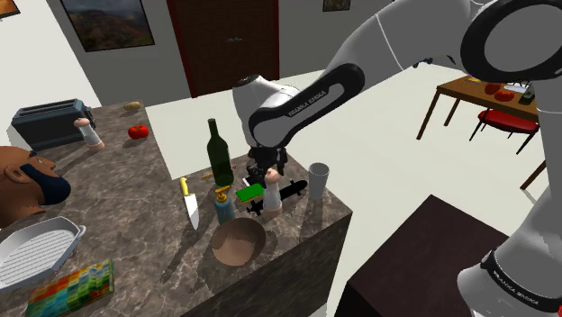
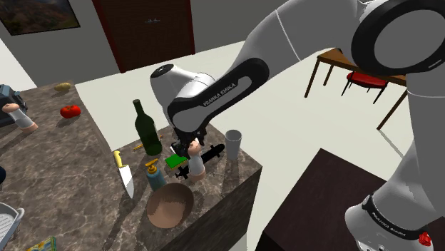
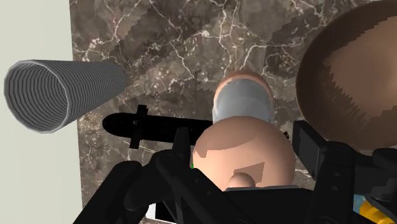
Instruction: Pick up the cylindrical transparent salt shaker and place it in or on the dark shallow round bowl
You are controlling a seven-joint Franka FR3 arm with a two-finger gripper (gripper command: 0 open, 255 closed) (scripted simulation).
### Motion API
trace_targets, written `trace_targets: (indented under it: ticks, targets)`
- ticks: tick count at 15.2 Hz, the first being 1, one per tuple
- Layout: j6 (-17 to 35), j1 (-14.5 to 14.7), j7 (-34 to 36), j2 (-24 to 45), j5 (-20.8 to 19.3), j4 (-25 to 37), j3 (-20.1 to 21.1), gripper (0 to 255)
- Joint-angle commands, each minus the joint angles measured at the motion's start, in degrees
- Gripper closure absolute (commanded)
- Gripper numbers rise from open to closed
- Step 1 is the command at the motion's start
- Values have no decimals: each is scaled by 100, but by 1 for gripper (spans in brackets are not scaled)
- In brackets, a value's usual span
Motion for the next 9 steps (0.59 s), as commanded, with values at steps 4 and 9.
trace_targets:
  ticks: [4, 9]
  targets:
    - [-284, -26, -67, -223, 78, 70, 44, 255]
    - [-574, -43, -129, -412, 148, 179, 80, 255]
